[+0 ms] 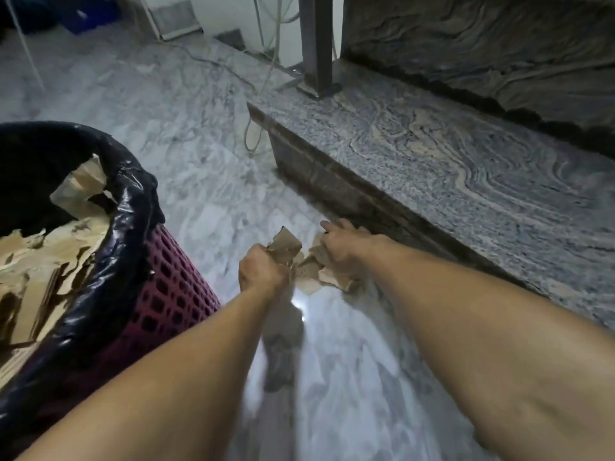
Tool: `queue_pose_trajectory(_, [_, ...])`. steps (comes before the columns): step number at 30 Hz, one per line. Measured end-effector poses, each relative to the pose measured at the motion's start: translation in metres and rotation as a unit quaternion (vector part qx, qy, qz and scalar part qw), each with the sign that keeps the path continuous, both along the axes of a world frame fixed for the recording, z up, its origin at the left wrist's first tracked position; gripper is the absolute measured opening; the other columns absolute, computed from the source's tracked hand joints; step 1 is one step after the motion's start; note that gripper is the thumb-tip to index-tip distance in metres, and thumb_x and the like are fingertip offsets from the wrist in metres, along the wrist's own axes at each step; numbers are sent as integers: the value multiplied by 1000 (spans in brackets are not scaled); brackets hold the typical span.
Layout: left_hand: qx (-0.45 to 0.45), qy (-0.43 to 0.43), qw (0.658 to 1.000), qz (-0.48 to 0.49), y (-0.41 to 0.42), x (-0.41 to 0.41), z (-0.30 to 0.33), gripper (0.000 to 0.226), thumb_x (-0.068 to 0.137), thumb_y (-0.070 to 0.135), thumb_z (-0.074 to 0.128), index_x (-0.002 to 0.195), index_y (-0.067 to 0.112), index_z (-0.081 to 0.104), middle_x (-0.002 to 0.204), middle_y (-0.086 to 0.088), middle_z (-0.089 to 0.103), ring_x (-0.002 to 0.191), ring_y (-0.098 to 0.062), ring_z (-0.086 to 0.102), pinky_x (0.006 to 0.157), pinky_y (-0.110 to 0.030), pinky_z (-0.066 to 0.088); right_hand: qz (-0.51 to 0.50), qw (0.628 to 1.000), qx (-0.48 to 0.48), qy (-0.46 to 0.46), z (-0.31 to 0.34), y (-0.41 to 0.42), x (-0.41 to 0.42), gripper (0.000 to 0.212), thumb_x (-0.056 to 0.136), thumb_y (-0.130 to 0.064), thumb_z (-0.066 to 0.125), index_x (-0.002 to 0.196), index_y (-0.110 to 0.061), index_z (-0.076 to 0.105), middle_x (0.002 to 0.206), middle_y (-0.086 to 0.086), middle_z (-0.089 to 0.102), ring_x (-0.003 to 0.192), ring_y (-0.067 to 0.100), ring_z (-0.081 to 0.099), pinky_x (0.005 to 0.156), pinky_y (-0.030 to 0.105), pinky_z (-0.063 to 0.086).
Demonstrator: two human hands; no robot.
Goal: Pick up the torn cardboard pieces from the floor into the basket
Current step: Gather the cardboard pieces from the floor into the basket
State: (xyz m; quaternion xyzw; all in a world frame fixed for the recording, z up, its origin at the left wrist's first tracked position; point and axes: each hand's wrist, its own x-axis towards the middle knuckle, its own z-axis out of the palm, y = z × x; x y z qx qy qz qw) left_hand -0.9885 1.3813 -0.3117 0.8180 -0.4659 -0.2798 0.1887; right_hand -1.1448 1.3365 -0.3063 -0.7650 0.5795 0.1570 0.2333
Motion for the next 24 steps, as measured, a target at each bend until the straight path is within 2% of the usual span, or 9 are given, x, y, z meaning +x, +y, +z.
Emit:
queue_pose_trajectory(2, [7, 2, 1000, 0, -11, -2, -6, 27, 77, 11, 65, 104, 6, 62, 99, -15, 68, 92, -34, 65, 76, -38, 57, 14, 1000, 10, -5, -10, -8, -3, 52, 101, -46, 32, 149, -27, 31, 164, -8, 5, 151, 30, -1, 118, 51, 12])
queue_pose_trajectory(5, [26, 7, 1000, -16, -25, -4, -12, 31, 72, 17, 71, 100, 7, 63, 98, -15, 68, 88, -34, 67, 78, -42, 60, 30, 999, -1, -12, -20, -13, -5, 51, 97, -49, 32, 141, -27, 42, 149, 1, 34, 142, 34, 27, 112, 50, 27])
queue_pose_trajectory(7, [43, -10, 999, -19, -31, -3, -15, 39, 71, 26, 72, 105, 8, 64, 112, -16, 62, 99, -35, 64, 85, -41, 57, 41, 999, -14, -9, -21, -13, -6, 46, 96, -45, 37, 137, -27, 46, 142, 7, 39, 136, 34, 35, 109, 48, 33])
queue_pose_trajectory(10, [85, -76, 992, -49, -34, -4, -20, 44, 81, 29, 65, 121, 14, 56, 133, -14, 41, 123, -35, 39, 101, -39, 41, 46, 999, -20, 1, -13, -7, -9, 41, 96, -40, 42, 134, -27, 48, 141, 13, 38, 134, 35, 35, 107, 43, 34])
queue_pose_trajectory(12, [93, -93, 988, -79, -30, -7, -24, 42, 81, 25, 65, 120, 13, 54, 130, -13, 39, 124, -35, 34, 100, -42, 39, 38, 998, -40, -14, -8, 2, -10, 36, 95, -35, 48, 130, -28, 50, 136, 14, 40, 128, 37, 42, 101, 41, 40])
queue_pose_trajectory(16, [37, -102, 983, -148, -20, -6, -27, 42, 75, 17, 71, 111, 5, 53, 120, -17, 44, 111, -39, 50, 88, -39, 43, 3, 995, -73, -64, -6, 29, -17, 45, 81, -15, 66, 123, -24, 50, 122, 12, 46, 110, 37, 54, 74, 35, 38])
queue_pose_trajectory(19, [2, -92, 987, -134, -15, -9, -15, 47, 74, 24, 76, 106, 7, 47, 107, -15, 51, 95, -34, 53, 77, -36, 41, -86, 986, -74, -125, 1, 53, -38, 62, 74, -14, 74, 126, -26, 42, 116, 10, 58, 105, 34, 58, 73, 31, 39])
queue_pose_trajectory(21, [19, -74, 987, -142, -11, -13, -1, 56, 70, 30, 81, 103, 11, 41, 94, -8, 52, 85, -27, 48, 72, -34, 38, -192, 969, -46, -151, 5, 70, -55, 70, 73, -20, 75, 133, -25, 38, 120, 10, 60, 109, 34, 60, 83, 32, 48])
queue_pose_trajectory(24, [84, -59, 980, -170, -4, -23, 17, 41, 72, 20, 79, 103, 8, 56, 100, -9, 61, 88, -28, 56, 76, -32, 49, -318, 934, 20, -161, 7, 99, -88, 53, 68, -22, 79, 117, -16, 59, 109, 6, 68, 103, 27, 67, 84, 27, 52])
